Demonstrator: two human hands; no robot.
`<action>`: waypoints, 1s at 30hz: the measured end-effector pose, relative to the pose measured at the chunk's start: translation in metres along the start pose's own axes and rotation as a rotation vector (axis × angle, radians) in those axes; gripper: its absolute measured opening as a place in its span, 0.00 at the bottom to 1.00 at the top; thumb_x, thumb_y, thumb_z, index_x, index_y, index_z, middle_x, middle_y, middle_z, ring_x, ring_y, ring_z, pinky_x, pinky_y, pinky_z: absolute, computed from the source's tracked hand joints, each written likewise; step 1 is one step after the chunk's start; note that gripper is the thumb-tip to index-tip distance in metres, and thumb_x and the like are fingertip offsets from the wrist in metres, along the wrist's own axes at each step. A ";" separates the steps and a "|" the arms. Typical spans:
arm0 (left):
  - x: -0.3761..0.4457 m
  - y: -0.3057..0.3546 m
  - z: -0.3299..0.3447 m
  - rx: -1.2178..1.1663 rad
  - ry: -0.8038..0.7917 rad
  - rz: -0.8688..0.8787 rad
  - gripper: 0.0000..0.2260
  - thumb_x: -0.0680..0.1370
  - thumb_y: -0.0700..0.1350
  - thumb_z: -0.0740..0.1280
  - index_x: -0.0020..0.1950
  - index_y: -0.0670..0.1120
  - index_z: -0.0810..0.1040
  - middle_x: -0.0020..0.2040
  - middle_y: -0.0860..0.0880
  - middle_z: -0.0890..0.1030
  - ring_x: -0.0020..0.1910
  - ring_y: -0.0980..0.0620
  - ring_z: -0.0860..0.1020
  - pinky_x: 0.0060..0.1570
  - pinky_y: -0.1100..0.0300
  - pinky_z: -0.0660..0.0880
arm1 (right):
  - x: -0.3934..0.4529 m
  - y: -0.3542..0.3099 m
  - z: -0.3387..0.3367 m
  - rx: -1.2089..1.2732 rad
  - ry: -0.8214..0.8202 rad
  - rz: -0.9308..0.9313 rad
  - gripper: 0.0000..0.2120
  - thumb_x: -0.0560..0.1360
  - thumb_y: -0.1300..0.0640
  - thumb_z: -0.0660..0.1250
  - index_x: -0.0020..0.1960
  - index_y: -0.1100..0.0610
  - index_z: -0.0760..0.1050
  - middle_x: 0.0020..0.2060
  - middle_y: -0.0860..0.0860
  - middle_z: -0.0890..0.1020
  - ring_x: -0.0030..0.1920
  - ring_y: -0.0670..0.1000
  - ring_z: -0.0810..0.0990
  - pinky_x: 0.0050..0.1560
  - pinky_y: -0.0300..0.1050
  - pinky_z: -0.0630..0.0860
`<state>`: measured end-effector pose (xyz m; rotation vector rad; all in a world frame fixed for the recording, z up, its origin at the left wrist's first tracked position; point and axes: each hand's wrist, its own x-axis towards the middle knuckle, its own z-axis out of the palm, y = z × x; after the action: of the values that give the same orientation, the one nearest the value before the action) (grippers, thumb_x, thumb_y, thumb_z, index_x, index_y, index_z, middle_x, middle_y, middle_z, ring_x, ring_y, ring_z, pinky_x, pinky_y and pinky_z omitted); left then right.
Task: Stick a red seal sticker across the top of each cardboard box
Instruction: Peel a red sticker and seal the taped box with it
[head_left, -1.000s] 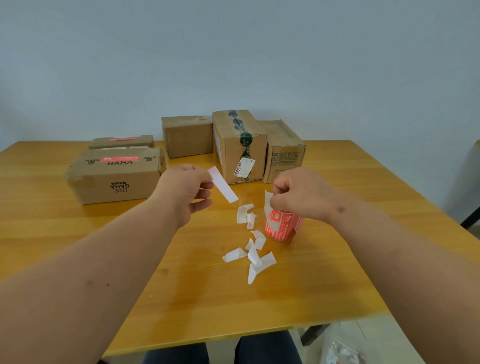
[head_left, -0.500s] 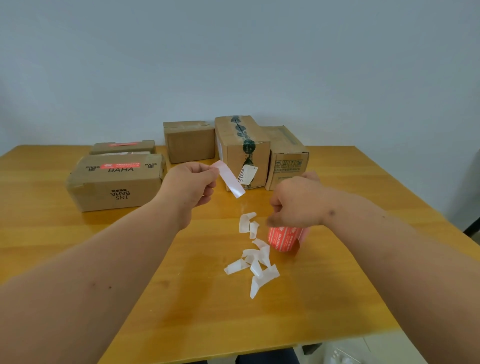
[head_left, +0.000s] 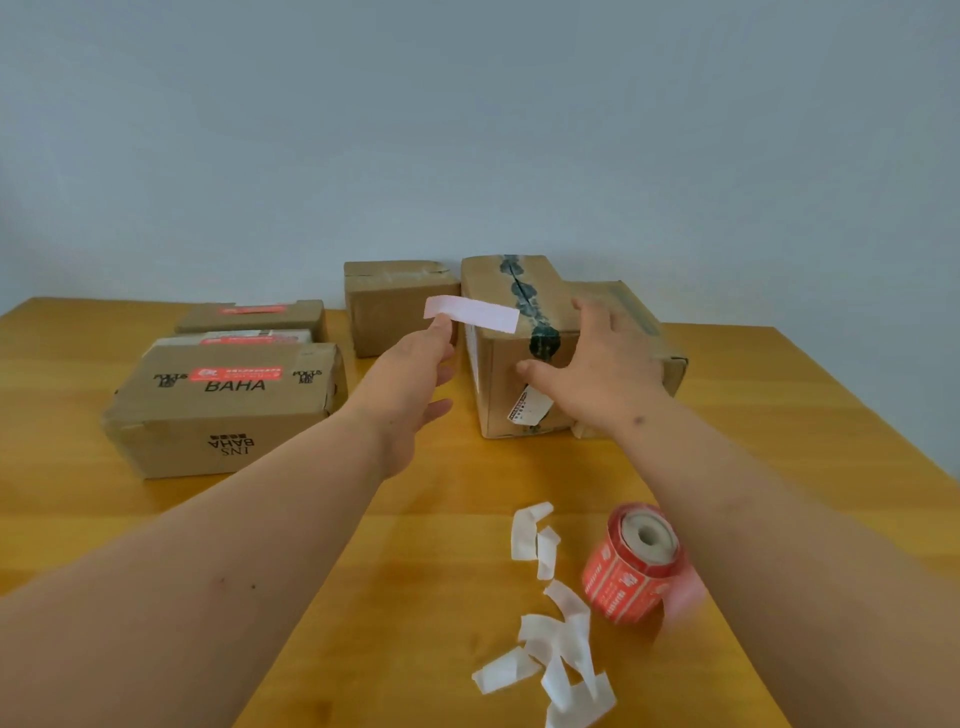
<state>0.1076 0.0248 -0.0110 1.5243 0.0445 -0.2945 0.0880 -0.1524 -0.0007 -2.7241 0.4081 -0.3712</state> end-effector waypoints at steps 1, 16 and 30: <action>0.006 -0.001 0.002 -0.038 -0.031 -0.028 0.24 0.81 0.60 0.57 0.75 0.52 0.64 0.69 0.55 0.73 0.65 0.55 0.73 0.63 0.52 0.73 | 0.004 -0.002 0.003 -0.030 0.002 0.027 0.45 0.66 0.30 0.67 0.75 0.47 0.54 0.73 0.52 0.63 0.72 0.57 0.62 0.66 0.61 0.64; -0.036 0.012 -0.010 0.118 0.021 0.064 0.24 0.81 0.63 0.51 0.70 0.53 0.72 0.55 0.53 0.83 0.58 0.52 0.77 0.66 0.47 0.70 | -0.027 -0.036 -0.004 0.053 0.112 0.098 0.43 0.56 0.29 0.68 0.64 0.50 0.62 0.61 0.56 0.70 0.63 0.60 0.67 0.61 0.57 0.65; -0.130 0.050 -0.060 0.755 0.293 0.590 0.26 0.83 0.59 0.45 0.66 0.45 0.73 0.54 0.46 0.78 0.51 0.48 0.74 0.49 0.55 0.69 | -0.118 -0.045 -0.056 0.502 -0.550 -0.232 0.39 0.57 0.65 0.75 0.61 0.46 0.61 0.57 0.53 0.69 0.53 0.57 0.76 0.44 0.49 0.77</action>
<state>0.0027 0.1054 0.0619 2.2288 -0.3139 0.4385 -0.0278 -0.0908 0.0437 -2.2468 -0.1402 0.2035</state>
